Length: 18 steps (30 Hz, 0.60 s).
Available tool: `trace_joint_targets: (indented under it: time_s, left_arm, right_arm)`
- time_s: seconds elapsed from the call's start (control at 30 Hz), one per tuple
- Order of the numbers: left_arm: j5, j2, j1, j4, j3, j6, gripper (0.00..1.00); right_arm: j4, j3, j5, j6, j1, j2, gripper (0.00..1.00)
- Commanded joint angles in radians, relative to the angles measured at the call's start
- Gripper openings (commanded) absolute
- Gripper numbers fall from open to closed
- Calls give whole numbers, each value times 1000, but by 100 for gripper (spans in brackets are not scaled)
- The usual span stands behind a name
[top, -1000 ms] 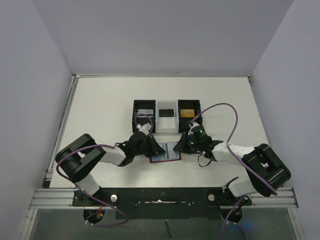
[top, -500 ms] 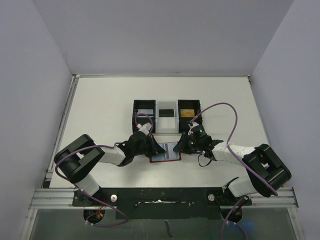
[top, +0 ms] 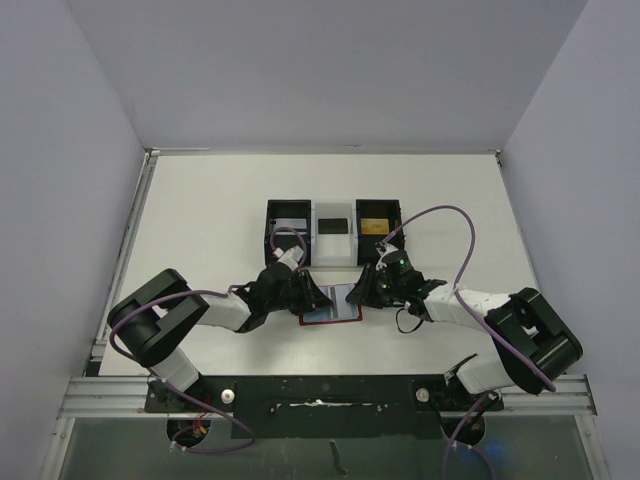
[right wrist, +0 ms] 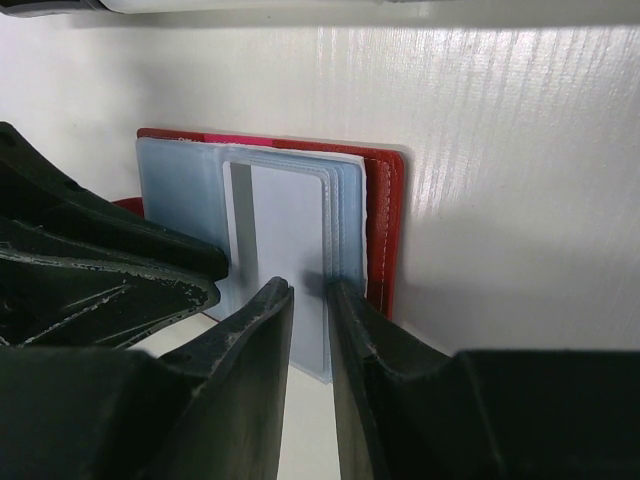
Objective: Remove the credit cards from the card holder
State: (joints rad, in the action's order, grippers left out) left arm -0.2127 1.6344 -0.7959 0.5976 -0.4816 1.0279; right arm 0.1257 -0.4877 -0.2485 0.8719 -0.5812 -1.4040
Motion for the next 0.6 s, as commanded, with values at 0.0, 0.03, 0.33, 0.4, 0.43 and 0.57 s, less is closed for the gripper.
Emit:
trace_joint_targets:
  time_s: [0.0, 0.03, 0.33, 0.4, 0.43, 0.57]
  left_arm:
    - [32, -32, 6, -5, -2, -9, 25]
    - [39, -30, 6, -21, -8, -14, 26]
    - [9, 39, 1, 41, -19, -3, 14]
    - [0, 44, 2, 64, -15, 3, 10]
    - [-5, 46, 1, 68, -17, 3, 10]
    - [-74, 67, 6, 157, -11, 11, 11]
  right_arm:
    - [7, -2, -4, -2, 6, 16, 24]
    - [7, -2, -6, -2, 6, 15, 24]
    - [10, -5, -11, -3, 6, 13, 23]
    - [22, -3, -23, -4, 5, 8, 22]
    - [28, -3, -36, -2, 6, 4, 22]
    - [47, -7, -65, -6, 3, -13, 22]
